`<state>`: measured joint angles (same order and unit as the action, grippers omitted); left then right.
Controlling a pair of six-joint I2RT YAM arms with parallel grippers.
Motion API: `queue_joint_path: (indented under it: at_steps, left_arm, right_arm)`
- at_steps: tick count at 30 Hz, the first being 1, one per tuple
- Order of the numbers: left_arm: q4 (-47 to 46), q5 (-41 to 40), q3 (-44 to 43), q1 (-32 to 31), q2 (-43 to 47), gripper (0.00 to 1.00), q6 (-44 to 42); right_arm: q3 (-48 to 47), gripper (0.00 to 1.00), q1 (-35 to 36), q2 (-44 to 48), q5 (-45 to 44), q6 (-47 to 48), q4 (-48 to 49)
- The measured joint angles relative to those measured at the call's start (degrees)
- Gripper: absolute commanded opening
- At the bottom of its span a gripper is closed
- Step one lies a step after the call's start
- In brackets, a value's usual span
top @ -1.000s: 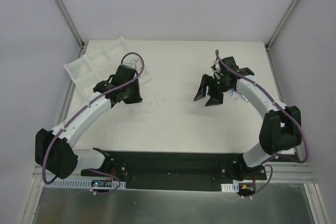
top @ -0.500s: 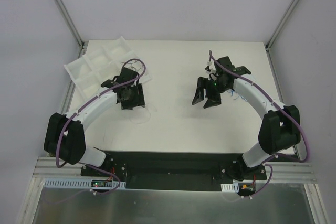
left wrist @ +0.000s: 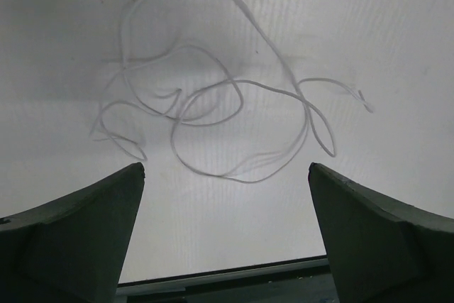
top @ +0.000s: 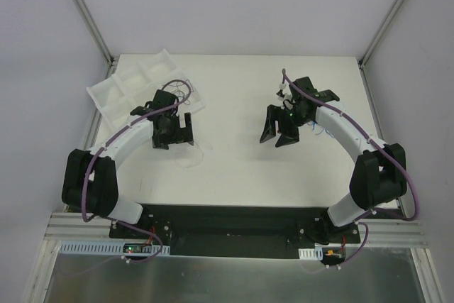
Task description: Untangle the cables
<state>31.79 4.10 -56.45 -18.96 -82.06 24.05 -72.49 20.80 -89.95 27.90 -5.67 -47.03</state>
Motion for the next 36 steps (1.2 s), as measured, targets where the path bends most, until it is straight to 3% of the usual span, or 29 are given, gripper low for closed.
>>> queue_joint_path:
  at_steps: [6, 13, 17, 23, 31, 36]
  left_arm:
    - [-1.1, 1.9, 0.0, 5.5, -4.7, 0.99, -1.0]
    - [-1.0, 1.4, -1.2, 5.9, -13.4, 0.99, 3.4]
    - [0.3, 0.1, -5.2, 4.5, -17.6, 0.91, 6.0]
    - [1.8, -7.5, -10.4, -2.7, -22.4, 0.66, 8.8]
    - [0.8, -11.3, -10.6, -6.6, -22.5, 0.01, 10.2]
    - [0.7, -13.9, -7.7, -6.6, -19.0, 0.00, 8.1]
  right_arm:
    - [-0.1, 0.69, 0.5, 0.0, 0.0, 0.7, -0.4]
    - [-0.8, 0.68, 0.6, 0.0, 0.0, 0.9, -0.6]
    - [-0.8, 0.68, 0.6, 0.0, -0.1, 1.0, -0.7]
    - [-0.8, 0.68, 0.6, 0.0, -0.2, 1.3, -0.8]
    - [-0.8, 0.68, 0.6, 0.0, -0.2, 1.3, -0.8]
    - [-0.8, 0.68, 0.7, 0.0, -0.2, 1.3, -0.8]
